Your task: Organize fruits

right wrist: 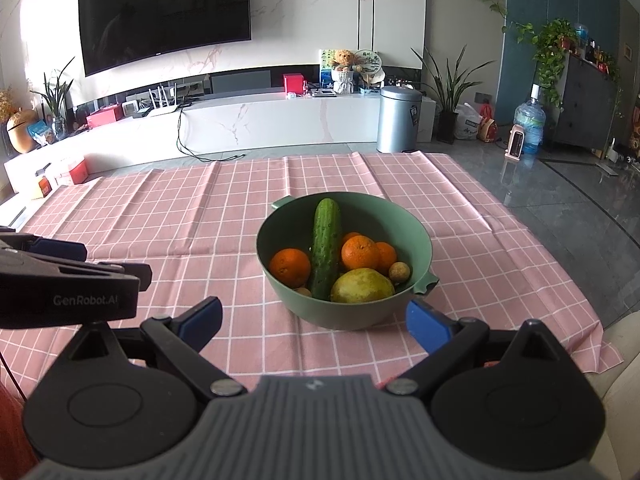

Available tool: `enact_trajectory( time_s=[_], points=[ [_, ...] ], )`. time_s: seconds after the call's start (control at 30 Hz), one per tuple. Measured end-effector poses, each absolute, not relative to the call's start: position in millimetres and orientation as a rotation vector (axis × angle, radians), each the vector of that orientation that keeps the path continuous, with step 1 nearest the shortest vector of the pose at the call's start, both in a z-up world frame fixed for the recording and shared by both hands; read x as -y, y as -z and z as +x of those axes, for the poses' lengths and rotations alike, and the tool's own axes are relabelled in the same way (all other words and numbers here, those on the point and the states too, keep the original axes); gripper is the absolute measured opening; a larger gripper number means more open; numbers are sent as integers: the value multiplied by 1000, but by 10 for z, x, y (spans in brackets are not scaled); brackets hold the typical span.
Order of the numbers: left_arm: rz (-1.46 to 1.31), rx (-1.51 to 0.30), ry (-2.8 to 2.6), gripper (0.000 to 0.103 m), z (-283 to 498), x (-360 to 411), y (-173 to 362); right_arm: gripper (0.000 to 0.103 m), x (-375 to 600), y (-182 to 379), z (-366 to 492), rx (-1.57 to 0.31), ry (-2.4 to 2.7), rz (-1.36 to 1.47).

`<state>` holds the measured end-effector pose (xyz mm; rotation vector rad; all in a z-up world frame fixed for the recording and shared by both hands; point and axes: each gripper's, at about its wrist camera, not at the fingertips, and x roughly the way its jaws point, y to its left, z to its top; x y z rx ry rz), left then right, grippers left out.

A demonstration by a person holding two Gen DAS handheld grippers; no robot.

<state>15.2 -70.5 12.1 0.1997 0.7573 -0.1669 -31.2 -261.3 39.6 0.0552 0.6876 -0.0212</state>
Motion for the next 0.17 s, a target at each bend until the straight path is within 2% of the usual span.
enact_trajectory(
  time_s=[0.17],
  points=[
    [195, -735, 165, 81, 133, 691, -132, 95, 2611, -399, -318, -688, 23, 57]
  ],
)
